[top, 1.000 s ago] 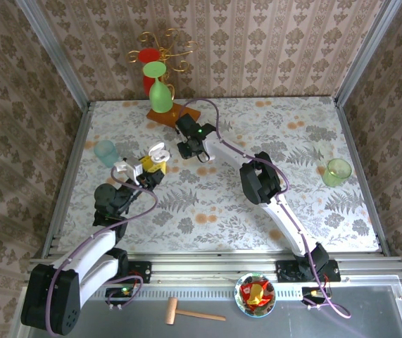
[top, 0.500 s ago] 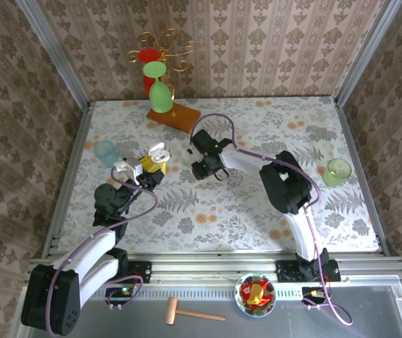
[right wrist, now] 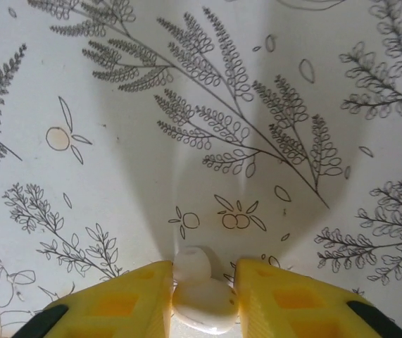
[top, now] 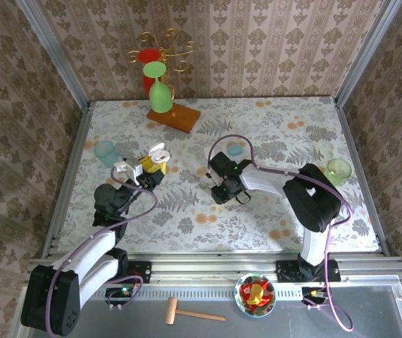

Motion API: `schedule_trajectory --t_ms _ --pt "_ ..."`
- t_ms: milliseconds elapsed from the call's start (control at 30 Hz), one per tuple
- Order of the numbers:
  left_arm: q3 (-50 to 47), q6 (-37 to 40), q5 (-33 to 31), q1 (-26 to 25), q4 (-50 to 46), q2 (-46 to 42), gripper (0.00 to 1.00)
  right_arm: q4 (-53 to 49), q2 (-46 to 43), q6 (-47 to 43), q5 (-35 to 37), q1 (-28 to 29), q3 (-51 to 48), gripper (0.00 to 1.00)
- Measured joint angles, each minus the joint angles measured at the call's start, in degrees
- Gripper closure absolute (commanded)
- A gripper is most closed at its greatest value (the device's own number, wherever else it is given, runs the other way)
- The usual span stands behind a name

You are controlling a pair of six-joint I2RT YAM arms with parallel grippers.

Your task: Insert wireless bluetooth earbuds into charging case

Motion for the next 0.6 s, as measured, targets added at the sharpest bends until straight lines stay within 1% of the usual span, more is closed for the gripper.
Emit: schedule_trajectory --t_ms 33,133,200,300,400,467,533,600 --pt "0.0 0.0 0.0 0.0 0.0 0.0 0.73 0.1 0.0 0.2 0.2 0.1 0.0 0.62" --pt "0.0 0.0 0.2 0.0 0.0 0.0 0.73 0.1 -0.4 1.4 1.7 0.7 0.0 0.46" --pt "0.0 0.0 0.2 0.0 0.0 -0.1 0.73 0.2 -1.7 2.9 3.9 0.7 -0.9 0.41" --pt "0.0 0.1 0.2 0.0 0.0 -0.1 0.73 0.8 -6.6 6.9 6.4 0.7 -4.2 0.36" --pt "0.0 0.2 0.2 0.0 0.0 0.0 0.73 2.0 -12.8 13.7 8.5 1.2 -7.8 0.36" --pt "0.0 0.2 0.2 -0.1 0.0 0.3 0.73 3.9 -16.1 20.2 8.7 1.6 -10.1 0.41" --pt "0.1 0.3 0.2 -0.1 0.0 0.8 0.73 6.7 -17.8 26.7 8.4 1.9 -12.8 0.46" --pt "0.1 0.4 0.2 -0.1 0.0 1.2 0.73 9.8 -18.2 32.1 7.2 1.9 -15.5 0.48"
